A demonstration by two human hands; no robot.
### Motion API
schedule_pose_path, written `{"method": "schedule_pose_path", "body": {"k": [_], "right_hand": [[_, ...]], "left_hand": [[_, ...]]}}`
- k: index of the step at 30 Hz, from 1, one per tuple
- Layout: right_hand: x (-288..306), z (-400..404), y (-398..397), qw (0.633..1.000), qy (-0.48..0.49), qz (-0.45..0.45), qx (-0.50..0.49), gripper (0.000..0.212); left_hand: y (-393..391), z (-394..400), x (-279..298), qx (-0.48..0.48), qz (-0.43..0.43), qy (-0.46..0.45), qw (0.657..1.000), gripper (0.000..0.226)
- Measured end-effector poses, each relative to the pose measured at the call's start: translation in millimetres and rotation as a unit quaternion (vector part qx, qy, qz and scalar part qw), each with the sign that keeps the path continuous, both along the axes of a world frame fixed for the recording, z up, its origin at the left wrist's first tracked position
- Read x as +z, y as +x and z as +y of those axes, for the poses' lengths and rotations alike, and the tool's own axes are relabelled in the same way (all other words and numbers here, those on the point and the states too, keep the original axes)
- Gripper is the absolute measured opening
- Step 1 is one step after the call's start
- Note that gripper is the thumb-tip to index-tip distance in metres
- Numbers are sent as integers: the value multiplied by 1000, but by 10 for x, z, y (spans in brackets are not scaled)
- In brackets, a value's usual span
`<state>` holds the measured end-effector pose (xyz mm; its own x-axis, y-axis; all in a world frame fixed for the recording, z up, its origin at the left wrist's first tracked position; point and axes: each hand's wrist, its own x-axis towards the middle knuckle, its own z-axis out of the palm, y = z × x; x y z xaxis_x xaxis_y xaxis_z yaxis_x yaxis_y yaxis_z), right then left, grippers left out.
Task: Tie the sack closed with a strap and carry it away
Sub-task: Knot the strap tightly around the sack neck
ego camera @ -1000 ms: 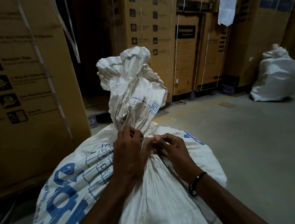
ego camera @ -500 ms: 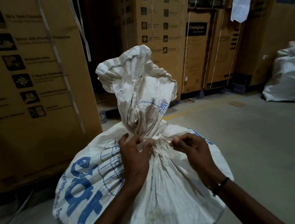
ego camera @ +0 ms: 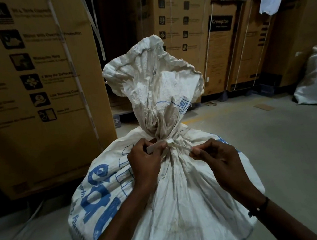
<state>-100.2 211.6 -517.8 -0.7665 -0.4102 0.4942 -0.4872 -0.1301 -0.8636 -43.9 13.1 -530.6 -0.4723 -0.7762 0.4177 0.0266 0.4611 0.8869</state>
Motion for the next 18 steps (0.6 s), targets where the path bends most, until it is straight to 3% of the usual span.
{"method": "schedule_pose_path", "body": {"k": [3,9,11,14,16,18], "right_hand": [[11,-8,-14,998,0,-21,66,9],[154,-98,-161,968,128,84,199,23],[244,-170,-236,950,174,151,211,39],[358,-300,-431,891,241,322,211,49],[435,-364,-603,868,276,361,200,59],[467,-424,-754,853,301,386,181,55]], "left_hand": [[-2,-17,-8,-13,10,-5,1000,43],[-21,-70,-10,-29,9,5,1000,40],[-37,-75,-13,-34,12,-1,999,38],[-71,-104,-17,-37,19,-13,999,37],[-90,-144,-26,-36,26,-17,999,40],[-105,-184,-25,-30,33,-30,999,42]]}}
